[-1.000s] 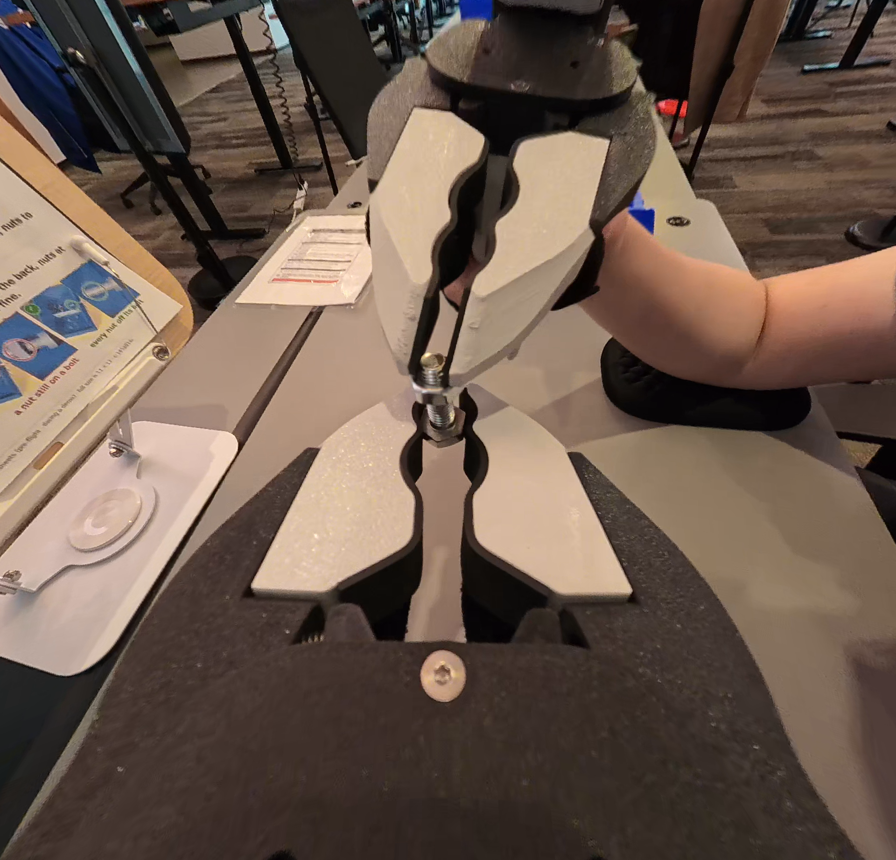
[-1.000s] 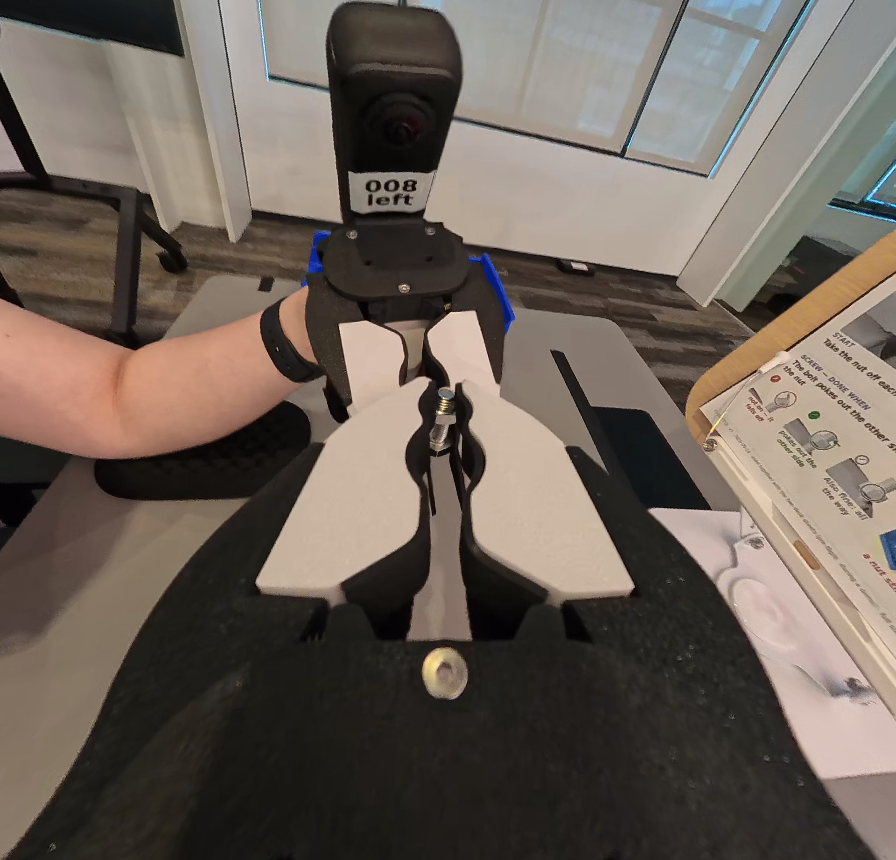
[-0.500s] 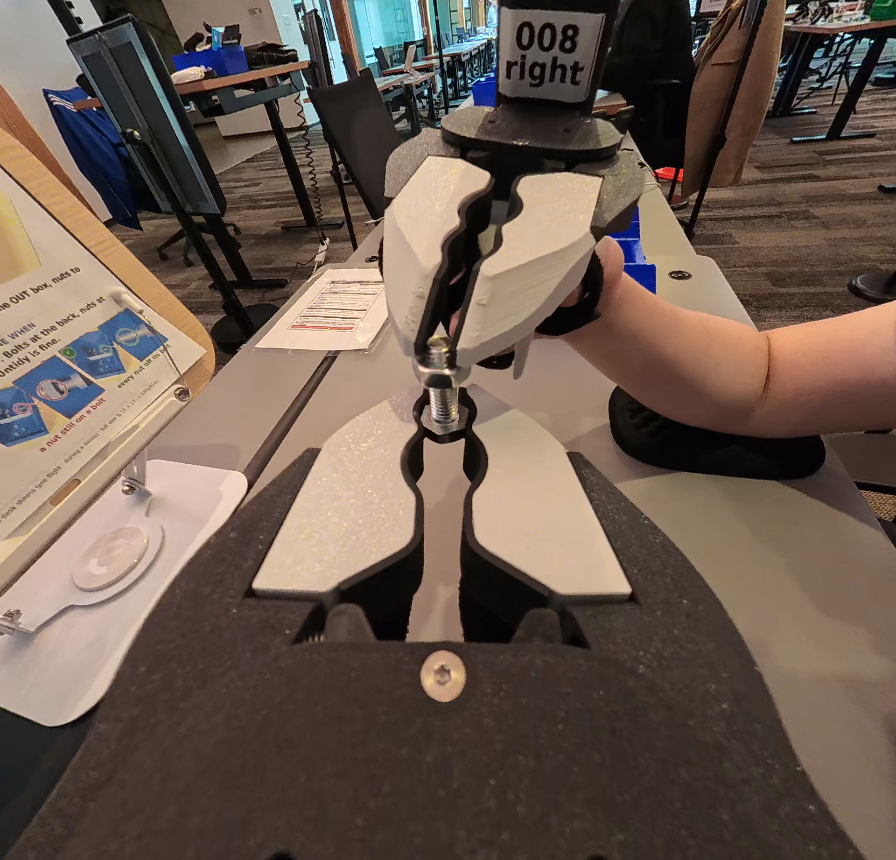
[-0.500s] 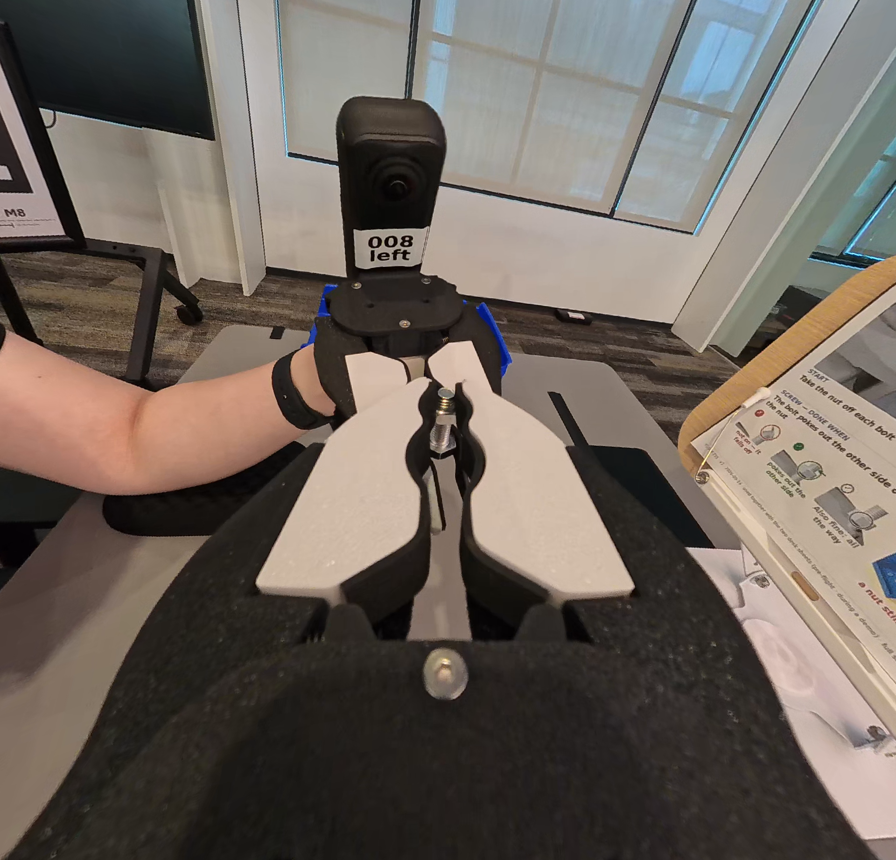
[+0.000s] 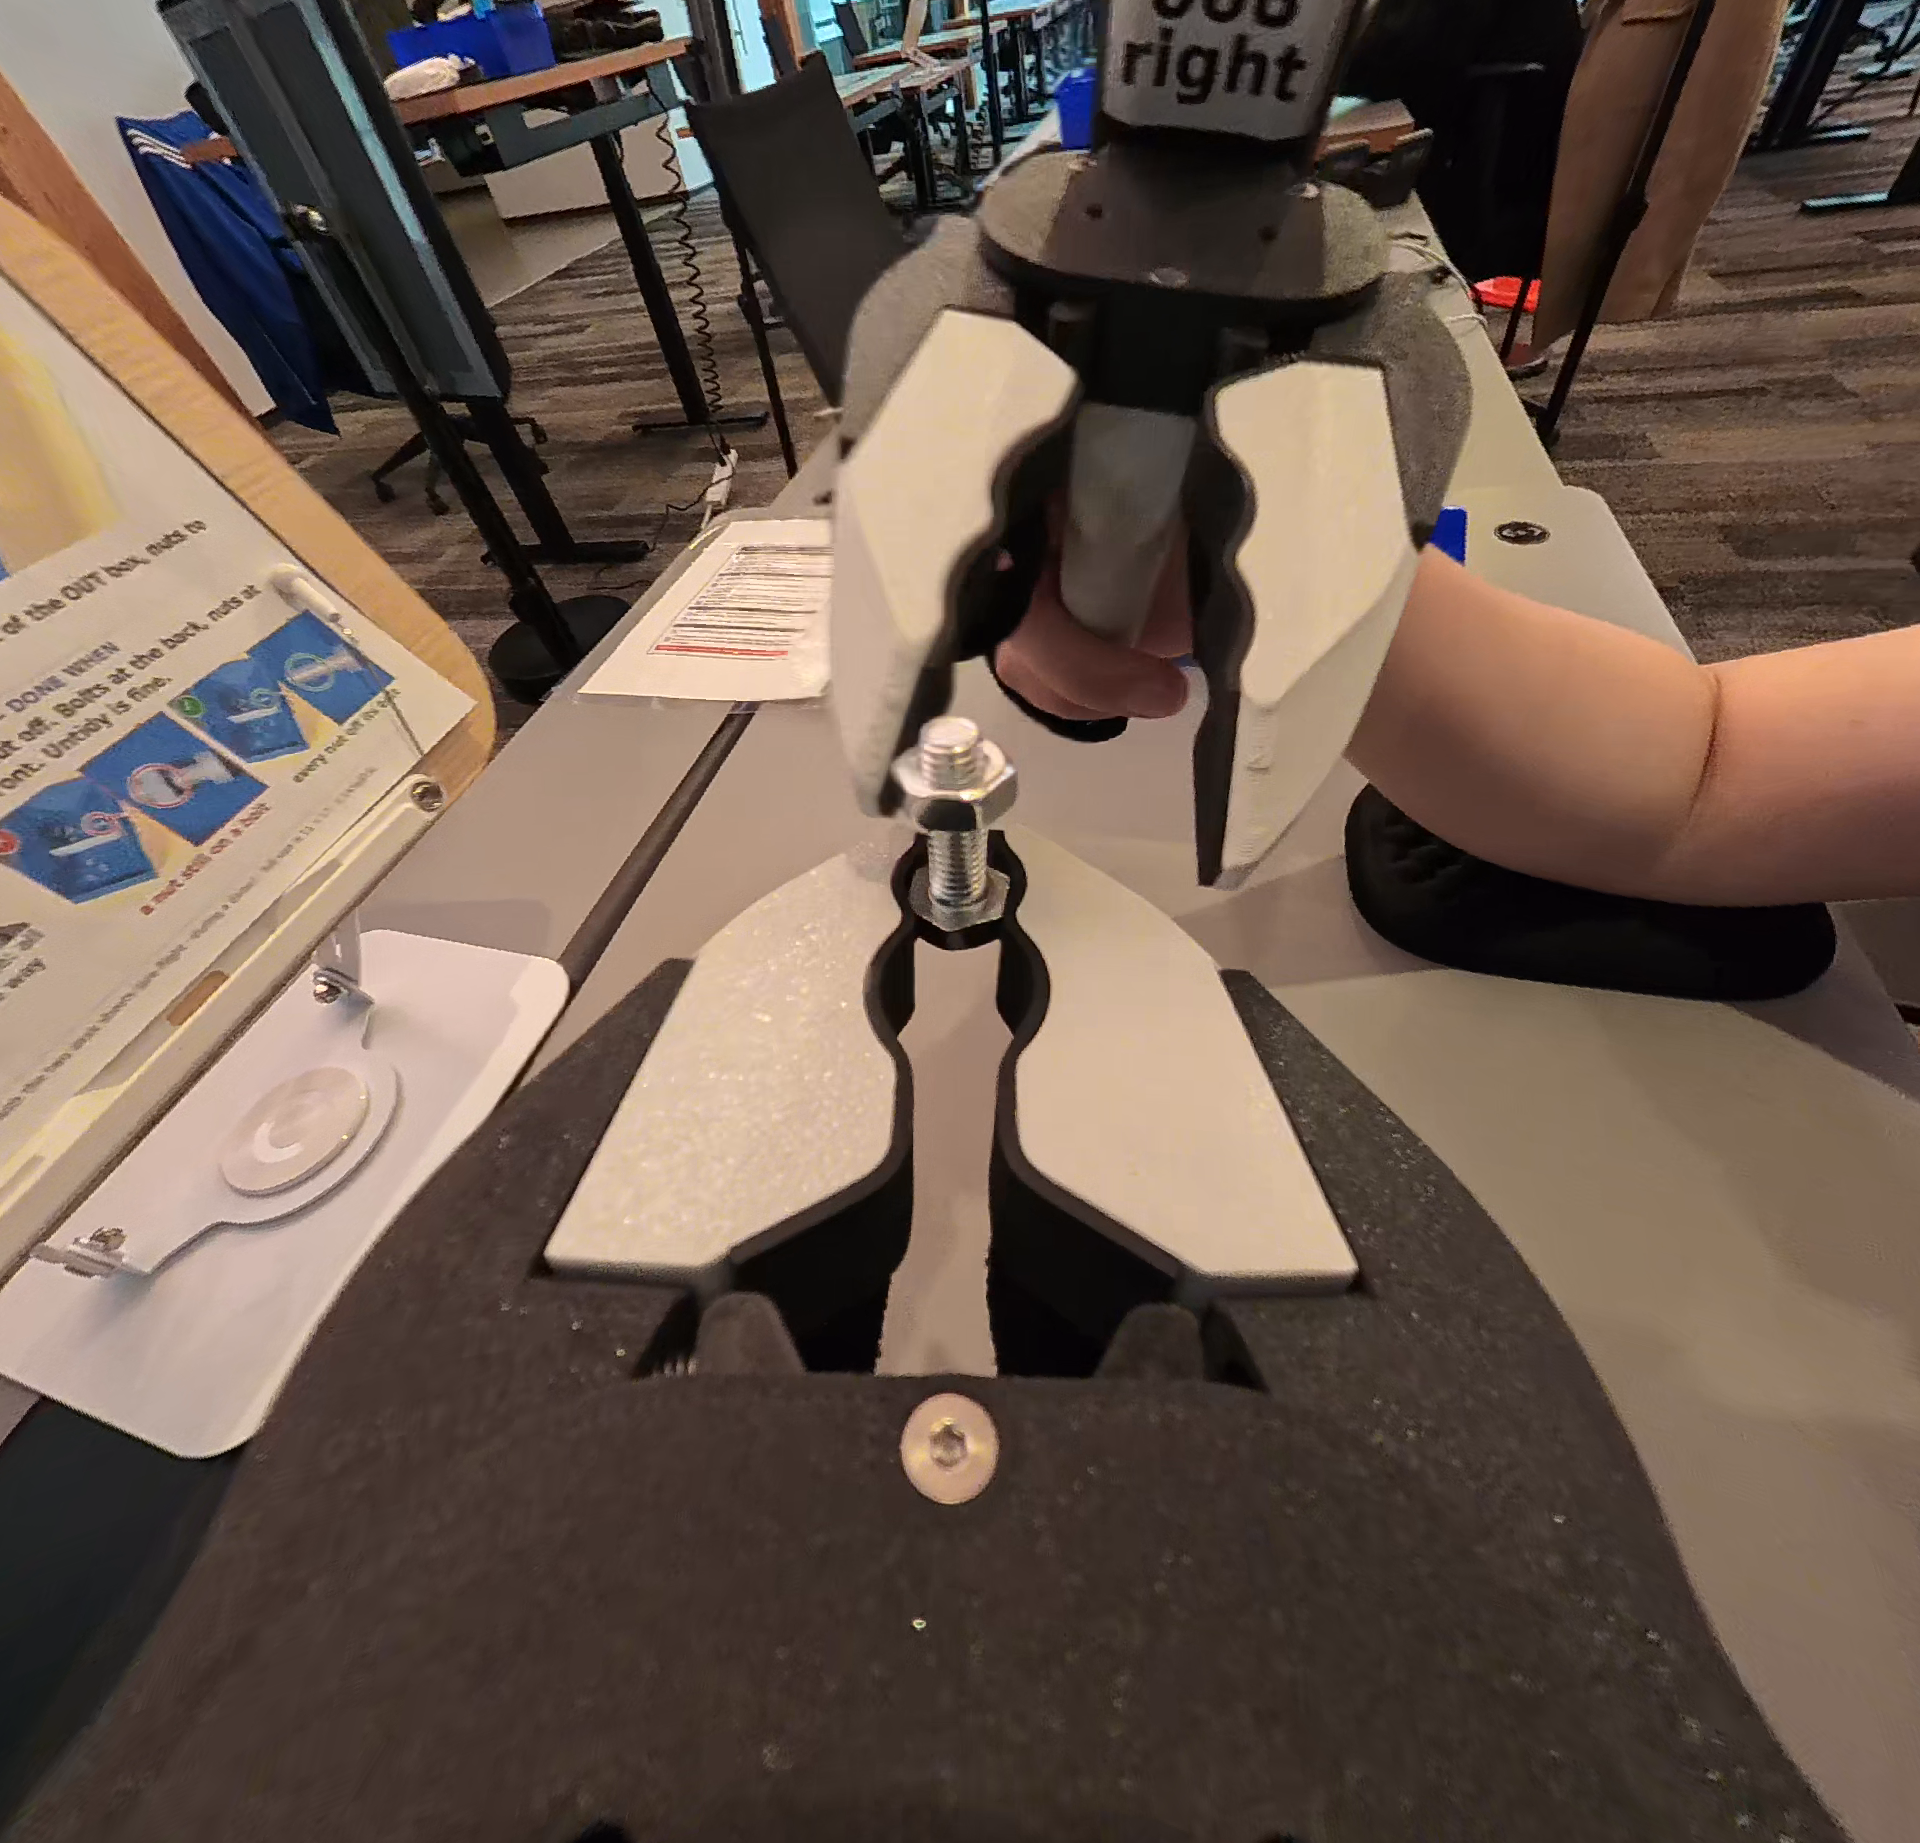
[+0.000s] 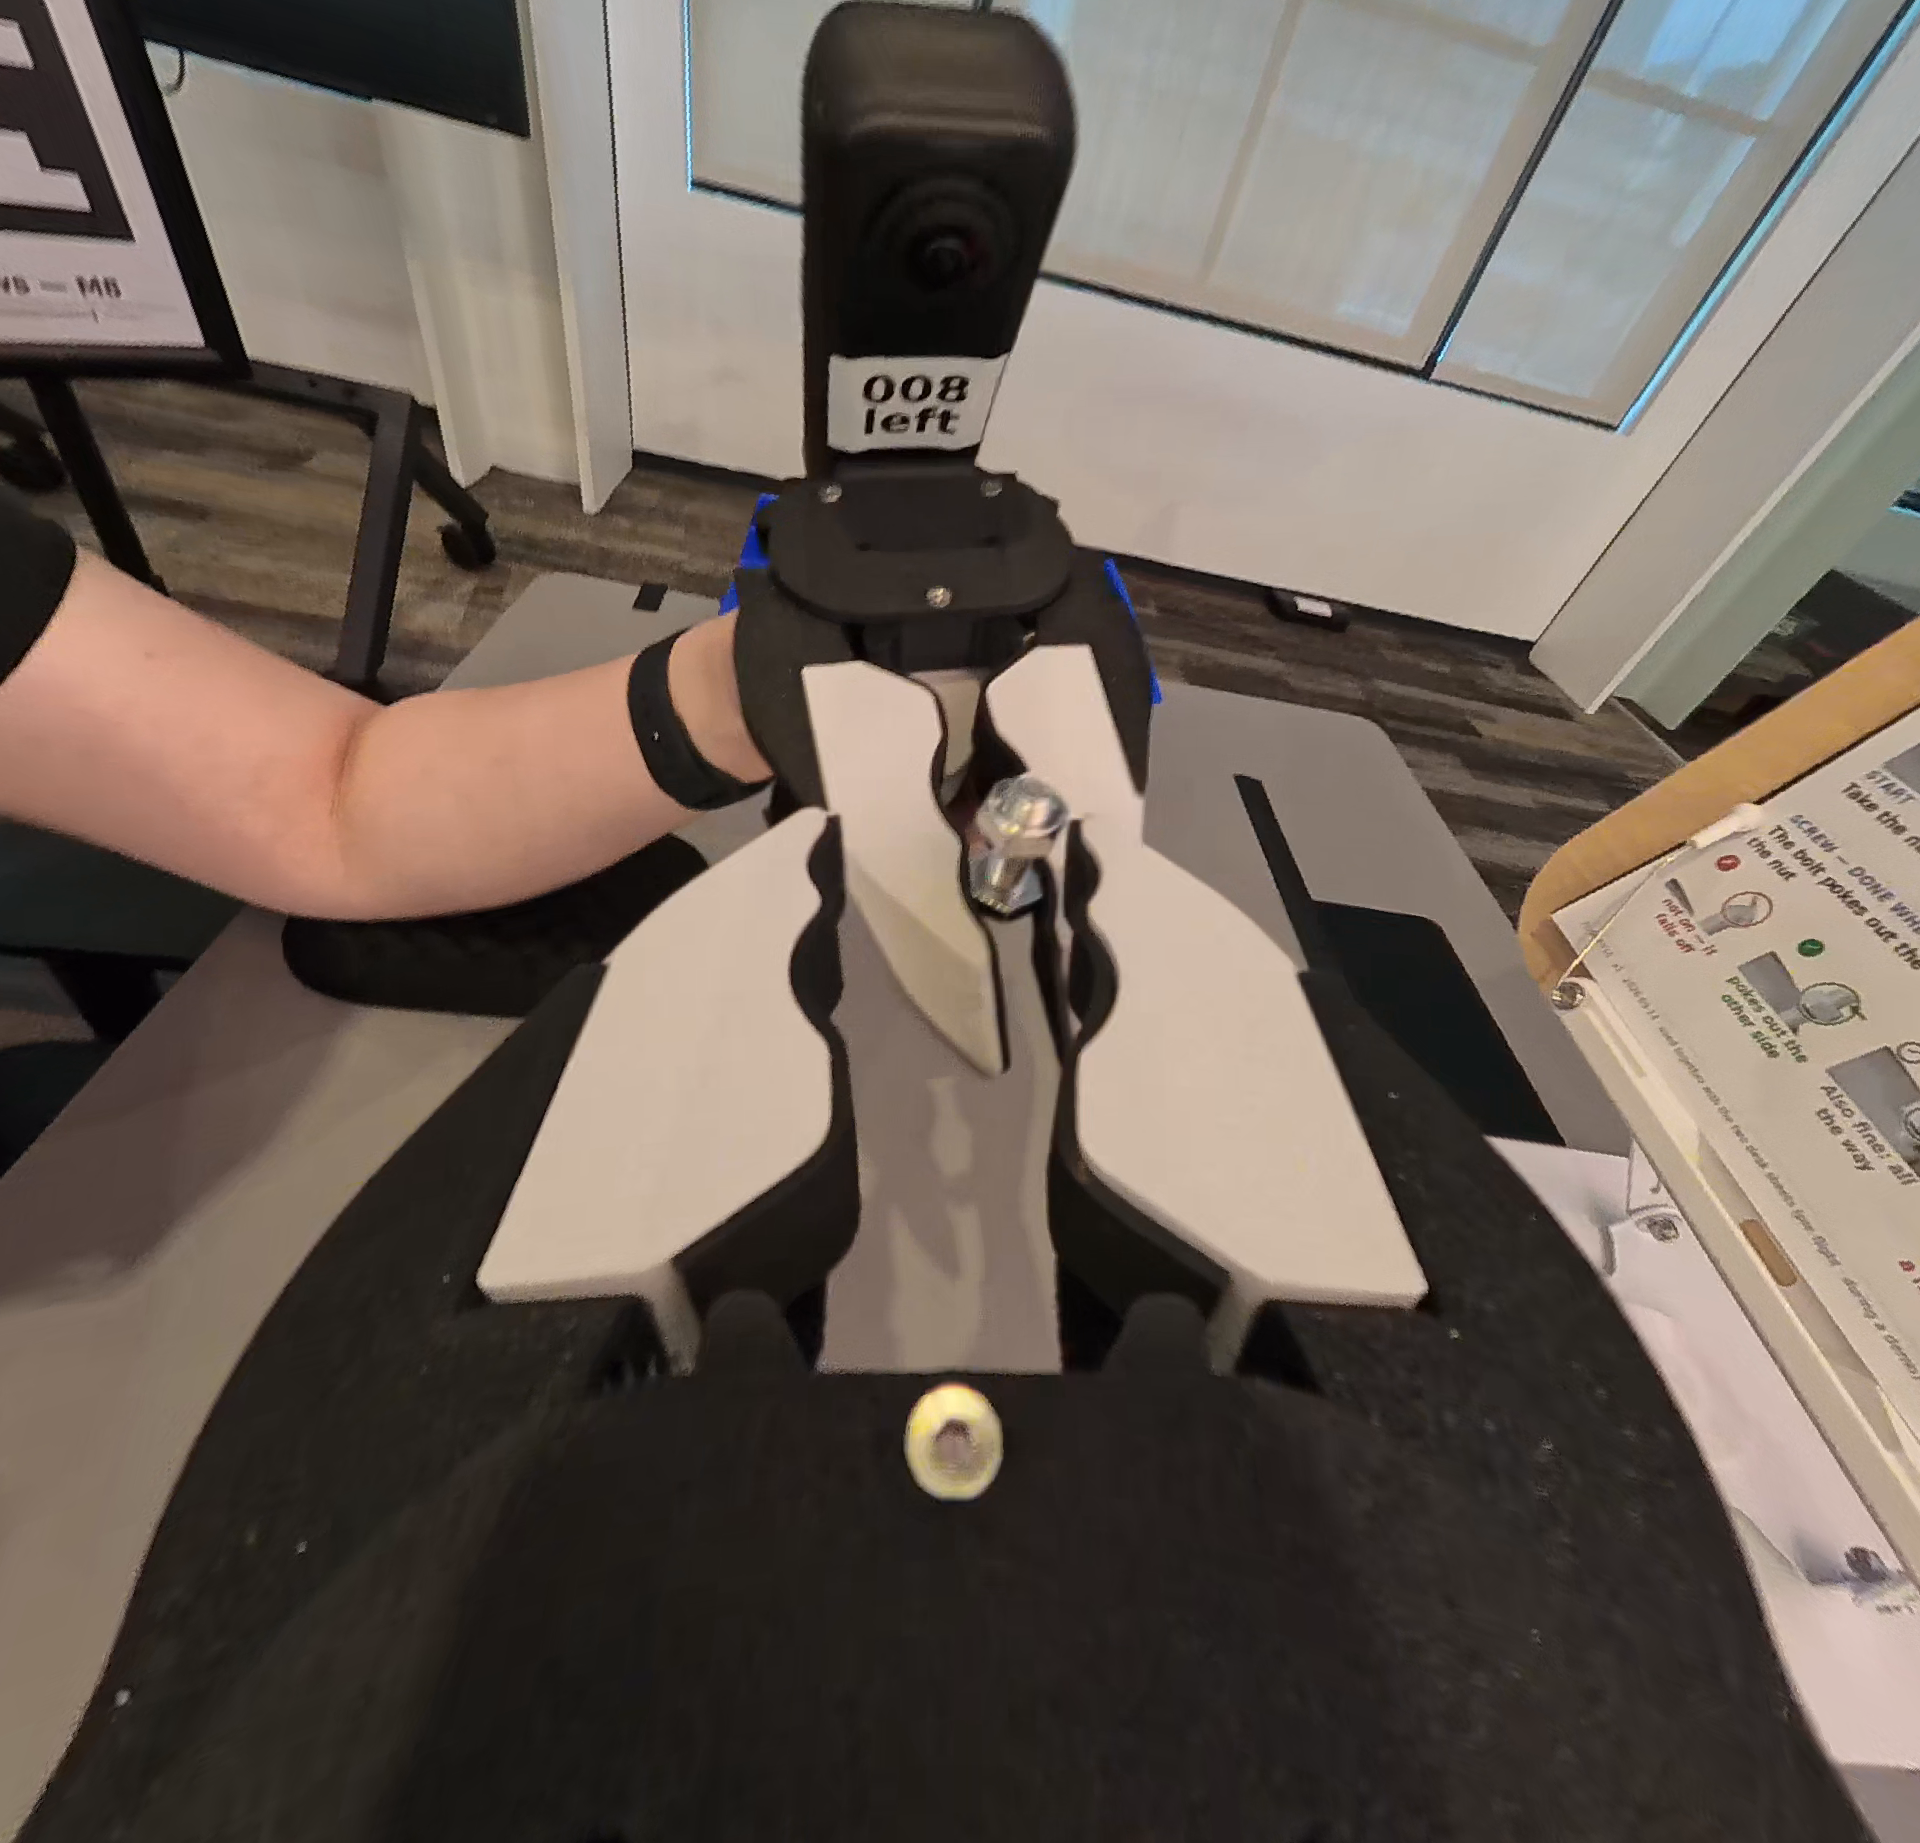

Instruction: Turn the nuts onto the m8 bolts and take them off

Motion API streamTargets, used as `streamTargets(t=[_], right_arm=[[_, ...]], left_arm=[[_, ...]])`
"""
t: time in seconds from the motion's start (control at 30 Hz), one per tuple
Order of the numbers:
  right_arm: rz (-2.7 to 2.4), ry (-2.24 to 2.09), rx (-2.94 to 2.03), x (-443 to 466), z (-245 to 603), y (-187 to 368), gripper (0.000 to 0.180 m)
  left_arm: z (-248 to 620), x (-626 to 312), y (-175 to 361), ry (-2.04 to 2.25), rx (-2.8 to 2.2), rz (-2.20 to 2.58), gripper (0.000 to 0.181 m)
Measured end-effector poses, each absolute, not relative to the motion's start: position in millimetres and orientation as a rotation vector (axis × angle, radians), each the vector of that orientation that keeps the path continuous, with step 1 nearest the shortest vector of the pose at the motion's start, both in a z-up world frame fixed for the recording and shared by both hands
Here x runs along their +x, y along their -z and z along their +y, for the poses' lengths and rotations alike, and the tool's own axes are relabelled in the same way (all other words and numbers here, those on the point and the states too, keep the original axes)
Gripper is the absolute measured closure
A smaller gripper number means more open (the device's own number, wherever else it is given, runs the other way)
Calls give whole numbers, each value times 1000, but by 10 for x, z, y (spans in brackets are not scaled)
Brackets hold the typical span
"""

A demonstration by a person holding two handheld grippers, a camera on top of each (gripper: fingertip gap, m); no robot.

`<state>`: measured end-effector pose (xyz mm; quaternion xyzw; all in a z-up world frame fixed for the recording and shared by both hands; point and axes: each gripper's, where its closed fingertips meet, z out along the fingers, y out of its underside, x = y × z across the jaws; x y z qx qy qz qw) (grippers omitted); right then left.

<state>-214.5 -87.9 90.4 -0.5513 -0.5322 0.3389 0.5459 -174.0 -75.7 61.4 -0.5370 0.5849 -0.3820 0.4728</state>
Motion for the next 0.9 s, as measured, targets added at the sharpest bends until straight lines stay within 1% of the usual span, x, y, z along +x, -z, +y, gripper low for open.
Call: streamTargets(t=[0.03,0.07,0.17,0.3,0.4,0.43,0.5,0.57,0.7,0.73,0.83,0.9], right_arm=[[-1272,-783,-1323,-2133,-873,-883,143],[-1293,-767,-1327,-2118,-885,-866,151],[-1274,-766,-1314,-2108,-895,-917,152],[-1230,-766,-1307,-2176,-849,-937,137],[-1260,-727,-1315,-2199,-848,-881,134],[-1268,-714,-1324,-2182,-849,-871,137],[-1320,-754,-1324,-2154,-942,-862,163],[-1269,-757,-1327,-2134,-911,-932,160],[-1205,-696,-1327,-2145,-794,-952,139],[-1207,-698,-1328,-2163,-789,-937,136],[-1254,-707,-1324,-2213,-836,-878,134],[-1263,-667,-1340,-2179,-826,-868,136]], left_arm=[[-737,-1756,-625,934,-1318,1420,170],[-715,-1777,-639,934,-1321,1407,170],[-665,-1833,-676,945,-1330,1376,170],[-700,-1815,-663,941,-1323,1397,170],[-680,-1794,-629,901,-1332,1404,170],[-666,-1801,-626,899,-1336,1400,170],[-616,-1827,-630,906,-1352,1375,170],[-592,-1842,-594,924,-1370,1377,170],[-658,-1791,-582,929,-1353,1407,170],[-680,-1775,-585,928,-1347,1413,171],[-692,-1758,-577,912,-1346,1423,171],[-676,-1779,-580,908,-1348,1418,170]])
